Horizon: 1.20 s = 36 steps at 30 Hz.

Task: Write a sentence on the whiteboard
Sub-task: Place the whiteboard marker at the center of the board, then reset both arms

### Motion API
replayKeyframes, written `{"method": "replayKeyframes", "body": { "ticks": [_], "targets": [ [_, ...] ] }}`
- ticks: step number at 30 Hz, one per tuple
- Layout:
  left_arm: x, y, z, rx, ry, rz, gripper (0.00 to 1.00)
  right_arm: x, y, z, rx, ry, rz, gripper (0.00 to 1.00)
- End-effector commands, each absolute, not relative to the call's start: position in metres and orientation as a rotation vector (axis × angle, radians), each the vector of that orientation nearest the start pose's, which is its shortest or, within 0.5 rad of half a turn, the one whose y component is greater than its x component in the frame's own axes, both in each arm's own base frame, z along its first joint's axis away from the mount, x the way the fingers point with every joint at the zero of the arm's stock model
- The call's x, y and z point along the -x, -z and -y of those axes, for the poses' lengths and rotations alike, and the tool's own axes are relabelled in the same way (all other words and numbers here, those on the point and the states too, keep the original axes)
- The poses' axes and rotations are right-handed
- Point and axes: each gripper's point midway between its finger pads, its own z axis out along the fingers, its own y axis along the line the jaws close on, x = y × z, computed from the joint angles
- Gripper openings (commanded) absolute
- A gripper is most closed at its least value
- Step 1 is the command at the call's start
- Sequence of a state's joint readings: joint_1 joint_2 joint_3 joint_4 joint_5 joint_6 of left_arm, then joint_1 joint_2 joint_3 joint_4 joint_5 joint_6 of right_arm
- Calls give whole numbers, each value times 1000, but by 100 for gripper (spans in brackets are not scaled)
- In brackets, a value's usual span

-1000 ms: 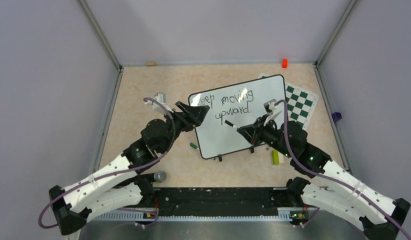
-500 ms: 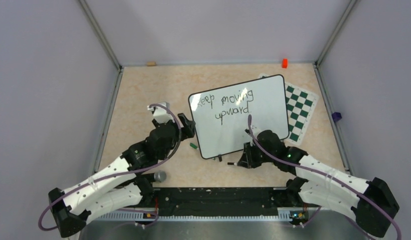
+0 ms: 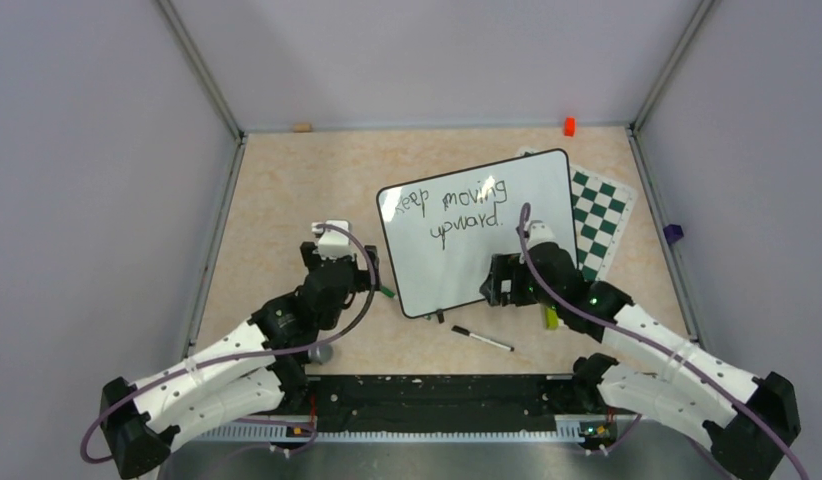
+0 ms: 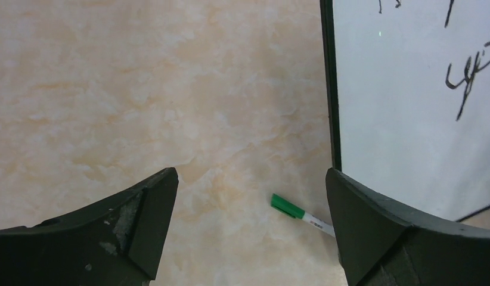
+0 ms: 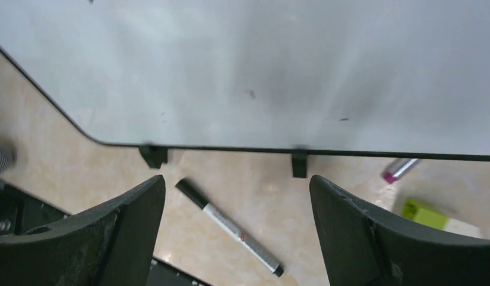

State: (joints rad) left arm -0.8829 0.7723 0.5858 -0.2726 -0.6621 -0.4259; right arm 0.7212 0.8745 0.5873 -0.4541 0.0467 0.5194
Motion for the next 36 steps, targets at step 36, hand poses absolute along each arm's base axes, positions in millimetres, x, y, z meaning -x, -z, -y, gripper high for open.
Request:
{"method": "replayKeyframes", "body": {
  "ticks": [36],
  "targets": [
    [-369, -124, -15, 292, -133, -1682, 95, -353, -119, 13, -112, 163, -1520, 82]
  ]
}}
